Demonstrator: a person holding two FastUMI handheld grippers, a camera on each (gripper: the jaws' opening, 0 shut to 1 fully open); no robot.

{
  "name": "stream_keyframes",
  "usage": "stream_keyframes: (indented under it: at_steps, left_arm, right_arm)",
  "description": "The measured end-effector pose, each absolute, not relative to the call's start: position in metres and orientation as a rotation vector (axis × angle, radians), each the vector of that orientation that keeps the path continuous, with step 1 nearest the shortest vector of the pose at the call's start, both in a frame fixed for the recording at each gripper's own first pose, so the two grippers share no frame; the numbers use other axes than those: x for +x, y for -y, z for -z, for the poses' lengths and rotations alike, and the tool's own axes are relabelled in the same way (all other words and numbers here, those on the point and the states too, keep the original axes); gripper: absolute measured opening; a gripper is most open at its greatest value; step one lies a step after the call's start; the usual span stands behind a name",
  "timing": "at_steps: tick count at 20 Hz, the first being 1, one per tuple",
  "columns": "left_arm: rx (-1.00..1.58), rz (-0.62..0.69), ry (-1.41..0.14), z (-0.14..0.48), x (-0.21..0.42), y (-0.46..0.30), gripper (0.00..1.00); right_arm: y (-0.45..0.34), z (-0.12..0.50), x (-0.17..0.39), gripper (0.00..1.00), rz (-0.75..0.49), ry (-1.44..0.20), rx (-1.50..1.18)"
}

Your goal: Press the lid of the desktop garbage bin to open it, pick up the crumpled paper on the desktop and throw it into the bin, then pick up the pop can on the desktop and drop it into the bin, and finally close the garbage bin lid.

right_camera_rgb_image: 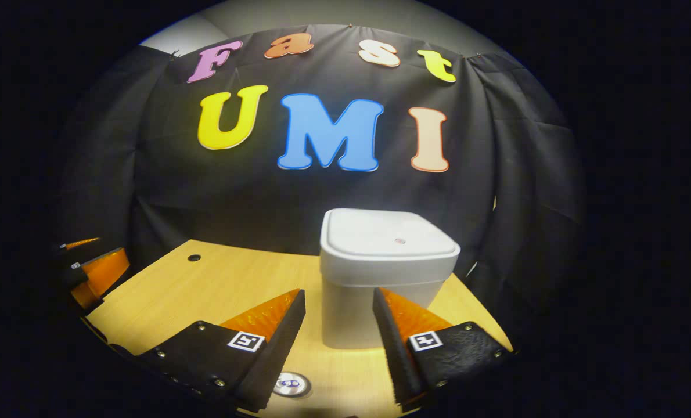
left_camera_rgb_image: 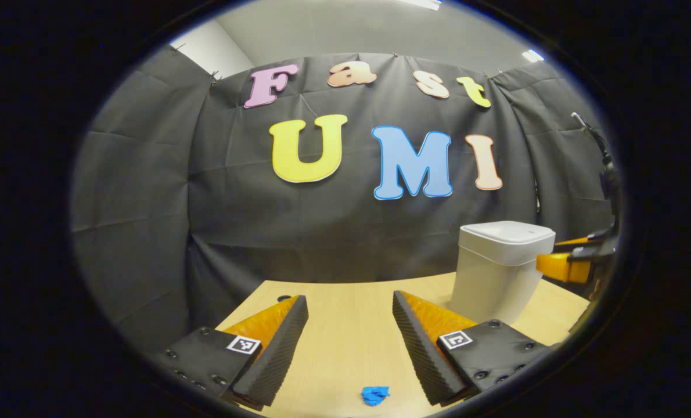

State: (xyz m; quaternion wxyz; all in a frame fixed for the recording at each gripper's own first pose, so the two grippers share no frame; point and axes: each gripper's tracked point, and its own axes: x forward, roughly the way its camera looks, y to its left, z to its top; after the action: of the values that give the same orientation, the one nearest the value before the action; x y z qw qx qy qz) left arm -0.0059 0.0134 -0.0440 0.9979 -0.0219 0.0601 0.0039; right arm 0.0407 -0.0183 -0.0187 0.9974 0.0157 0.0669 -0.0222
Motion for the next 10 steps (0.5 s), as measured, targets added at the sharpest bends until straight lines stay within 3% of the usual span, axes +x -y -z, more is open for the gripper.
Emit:
stream_keyframes:
  at_steps: [1,2,3,6,7,8,10]
  left_arm:
    - [-0.042,-0.009,-0.118,0.044,-0.006,-0.013,1.0]
    - [-0.042,-0.01,-0.117,0.044,-0.005,-0.012,1.0]
    - [-0.042,-0.011,-0.117,0.043,-0.004,-0.011,1.0]
    - [-0.046,-0.013,-0.119,0.044,0.001,-0.008,1.0]
    - [-0.047,-0.014,-0.119,0.044,0.001,-0.007,1.0]
    - [-0.048,-0.016,-0.117,0.044,0.002,-0.005,1.0]
    - [-0.05,-0.015,-0.118,0.043,0.004,-0.002,1.0]
  right_arm:
    - [0.024,0.014,0.043,0.68,0.056,-0.126,0.019]
    - [0.029,0.012,0.046,0.66,0.071,-0.12,0.003]
    - [0.033,0.009,0.049,0.55,0.073,-0.115,-0.011]
    - [0.045,0.001,0.053,0.53,0.088,-0.102,-0.041]
    - [0.048,-0.001,0.062,0.46,0.083,-0.095,-0.039]
    - [0.049,-0.004,0.064,0.31,0.083,-0.097,-0.043]
    - [0.052,-0.009,0.068,0.31,0.082,-0.09,-0.056]
